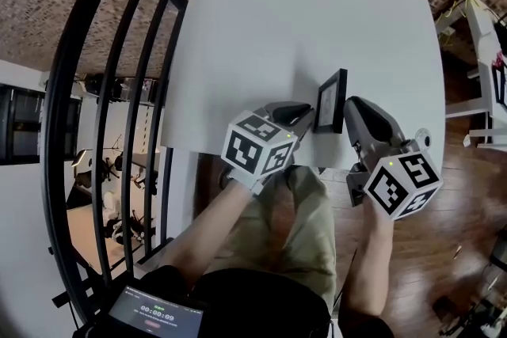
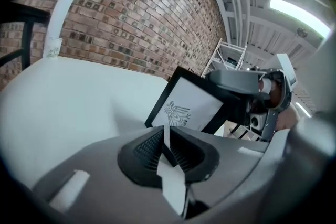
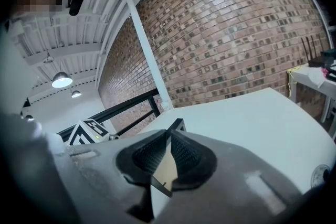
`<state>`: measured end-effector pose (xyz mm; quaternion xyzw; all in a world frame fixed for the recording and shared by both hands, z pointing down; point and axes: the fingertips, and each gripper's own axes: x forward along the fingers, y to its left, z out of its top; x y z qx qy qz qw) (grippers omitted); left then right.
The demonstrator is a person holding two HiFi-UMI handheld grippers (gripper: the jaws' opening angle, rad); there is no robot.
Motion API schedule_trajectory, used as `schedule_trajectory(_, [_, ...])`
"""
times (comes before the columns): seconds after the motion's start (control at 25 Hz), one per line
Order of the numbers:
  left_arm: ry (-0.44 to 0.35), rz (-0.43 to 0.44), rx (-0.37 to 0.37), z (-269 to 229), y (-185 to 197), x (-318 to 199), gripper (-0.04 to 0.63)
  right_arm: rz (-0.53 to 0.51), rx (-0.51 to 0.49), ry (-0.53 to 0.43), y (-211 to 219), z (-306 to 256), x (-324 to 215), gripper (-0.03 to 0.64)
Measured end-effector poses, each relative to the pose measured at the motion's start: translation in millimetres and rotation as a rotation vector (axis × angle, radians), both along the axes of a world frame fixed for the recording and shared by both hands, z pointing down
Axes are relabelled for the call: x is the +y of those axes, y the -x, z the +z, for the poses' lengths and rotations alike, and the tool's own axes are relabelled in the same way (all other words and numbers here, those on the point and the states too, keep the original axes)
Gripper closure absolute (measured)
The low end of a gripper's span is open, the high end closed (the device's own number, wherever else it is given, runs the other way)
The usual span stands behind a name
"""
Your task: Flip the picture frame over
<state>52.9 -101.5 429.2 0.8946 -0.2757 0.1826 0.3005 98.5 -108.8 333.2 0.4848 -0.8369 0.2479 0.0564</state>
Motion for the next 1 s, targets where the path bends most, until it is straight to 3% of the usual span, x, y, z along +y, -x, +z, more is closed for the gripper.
schedule_trajectory(0.32, [0.029, 0.072, -0.149, 35, -9, 5, 0.546, 0.021, -0.1, 0.01, -15, 1, 1, 0.604])
schedule_trajectory(0.68, [0.043, 0.085, -0.136, 39, -17, 7, 0.546, 0.037, -0.115, 0.01, -23, 3, 4, 0.604])
schedule_trajectory(1.0, [0.051, 0.099, -0.167, 43, -22, 9, 0.559, 0.061, -0.149, 0.012, -34, 7, 7, 0.604])
